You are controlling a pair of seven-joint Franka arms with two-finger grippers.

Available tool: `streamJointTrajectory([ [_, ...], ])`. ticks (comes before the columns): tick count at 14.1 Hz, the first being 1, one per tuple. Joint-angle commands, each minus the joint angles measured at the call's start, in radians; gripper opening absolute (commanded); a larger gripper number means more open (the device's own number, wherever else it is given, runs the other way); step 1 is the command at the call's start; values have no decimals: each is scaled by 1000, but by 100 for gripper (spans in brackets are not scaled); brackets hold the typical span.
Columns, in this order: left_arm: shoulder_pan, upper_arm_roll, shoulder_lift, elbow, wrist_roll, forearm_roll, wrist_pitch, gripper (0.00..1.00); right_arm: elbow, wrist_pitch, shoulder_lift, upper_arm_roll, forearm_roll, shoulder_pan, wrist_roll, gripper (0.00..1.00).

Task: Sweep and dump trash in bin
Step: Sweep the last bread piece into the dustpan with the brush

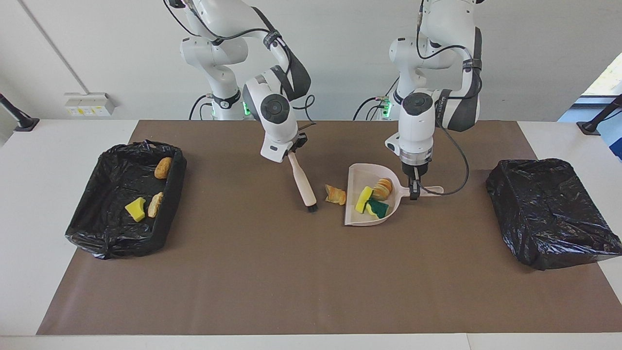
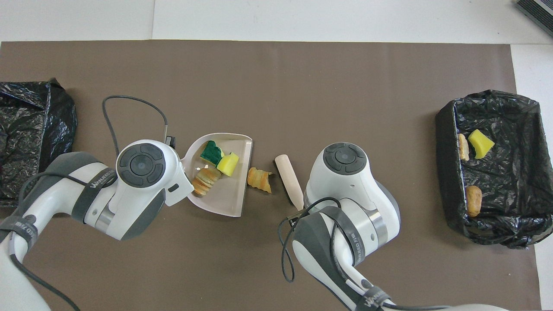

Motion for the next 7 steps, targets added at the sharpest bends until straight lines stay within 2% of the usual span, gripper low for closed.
streamJointTrajectory([
  [1, -10, 13, -8, -10, -20, -2, -9, 0, 1, 35, 5, 12, 21, -4, 12, 0],
  [3, -9, 16, -8, 7, -44, 59, -55, 0, 1, 59, 7, 12, 96, -2, -6, 0],
  [5, -4, 14, -18, -4, -150, 157, -77, 0, 0, 101, 13, 12, 175, 22, -15, 0],
  [7, -4, 11, -31, -25, -175, 160, -74, 0, 0, 119, 13, 12, 278, 41, -14, 0],
])
